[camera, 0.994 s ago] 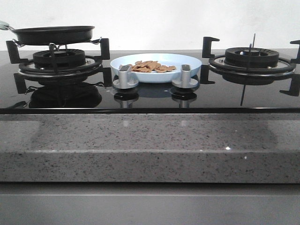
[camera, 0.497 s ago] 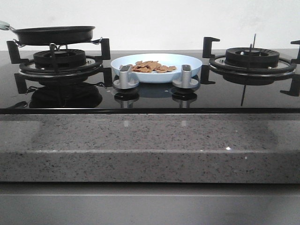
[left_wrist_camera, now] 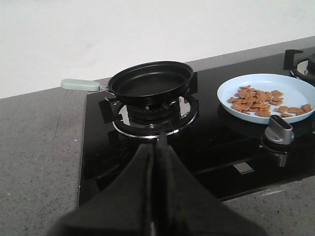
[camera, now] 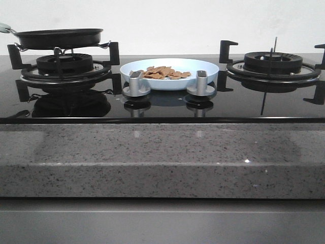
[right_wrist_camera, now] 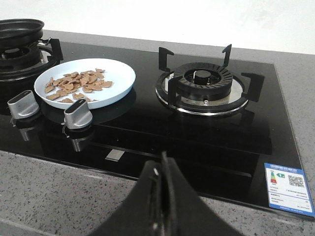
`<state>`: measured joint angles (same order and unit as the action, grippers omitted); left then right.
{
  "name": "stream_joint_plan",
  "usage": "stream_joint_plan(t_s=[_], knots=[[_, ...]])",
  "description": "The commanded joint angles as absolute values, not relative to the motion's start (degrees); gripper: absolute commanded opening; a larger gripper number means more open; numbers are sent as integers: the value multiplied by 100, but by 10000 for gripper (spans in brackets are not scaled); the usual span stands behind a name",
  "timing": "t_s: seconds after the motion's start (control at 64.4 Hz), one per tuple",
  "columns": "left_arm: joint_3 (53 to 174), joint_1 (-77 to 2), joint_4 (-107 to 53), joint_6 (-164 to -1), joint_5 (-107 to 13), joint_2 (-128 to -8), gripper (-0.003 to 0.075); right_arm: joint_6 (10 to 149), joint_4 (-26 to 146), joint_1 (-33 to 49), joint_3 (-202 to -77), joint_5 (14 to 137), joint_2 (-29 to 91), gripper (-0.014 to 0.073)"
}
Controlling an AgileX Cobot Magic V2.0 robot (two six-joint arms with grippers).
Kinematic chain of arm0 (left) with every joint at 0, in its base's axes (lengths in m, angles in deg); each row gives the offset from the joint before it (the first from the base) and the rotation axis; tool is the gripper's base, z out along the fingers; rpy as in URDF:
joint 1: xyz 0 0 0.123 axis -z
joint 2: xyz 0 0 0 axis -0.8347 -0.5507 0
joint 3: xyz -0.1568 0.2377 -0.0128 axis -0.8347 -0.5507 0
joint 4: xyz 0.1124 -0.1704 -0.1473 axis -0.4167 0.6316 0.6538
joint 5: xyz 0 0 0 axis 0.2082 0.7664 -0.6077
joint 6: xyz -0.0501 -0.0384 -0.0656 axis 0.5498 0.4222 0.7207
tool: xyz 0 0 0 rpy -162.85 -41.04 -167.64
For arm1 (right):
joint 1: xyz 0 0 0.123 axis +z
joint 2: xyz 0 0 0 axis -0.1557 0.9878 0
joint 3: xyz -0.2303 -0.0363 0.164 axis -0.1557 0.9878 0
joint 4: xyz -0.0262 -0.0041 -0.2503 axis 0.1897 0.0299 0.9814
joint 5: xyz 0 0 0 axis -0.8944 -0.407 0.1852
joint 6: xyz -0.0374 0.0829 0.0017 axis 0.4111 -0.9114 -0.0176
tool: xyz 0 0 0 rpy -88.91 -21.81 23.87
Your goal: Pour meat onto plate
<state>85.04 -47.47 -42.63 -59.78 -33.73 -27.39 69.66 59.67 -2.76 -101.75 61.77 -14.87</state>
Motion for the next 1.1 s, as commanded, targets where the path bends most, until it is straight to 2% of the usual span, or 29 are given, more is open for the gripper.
stream_joint_plan(t_s=[0.0,0.699,0.808,0.885,1.087], knots=[[8642,-4697,-4170,-5917,-3832,-2797,-20,7036,5975,-278,-10314,6613,-1441,-60],[8631,-4697,-4170,-5917,-3925,-2797,-20,7036,5975,-278,-10314,6613,-1441,-60],[8399,-4697,-4486,-5789,-4450,-2724,-20,7036,5975,-278,-10314,6613,-1441,-60],[8187,-4697,-5060,-5101,-4858,-2603,-20,7036,5975,-278,-10314,6613,-1441,-60],[7613,-4707,-5198,-4844,-4786,-1959,-20,7036,5975,-278,-10314,6613,-1441,-60]])
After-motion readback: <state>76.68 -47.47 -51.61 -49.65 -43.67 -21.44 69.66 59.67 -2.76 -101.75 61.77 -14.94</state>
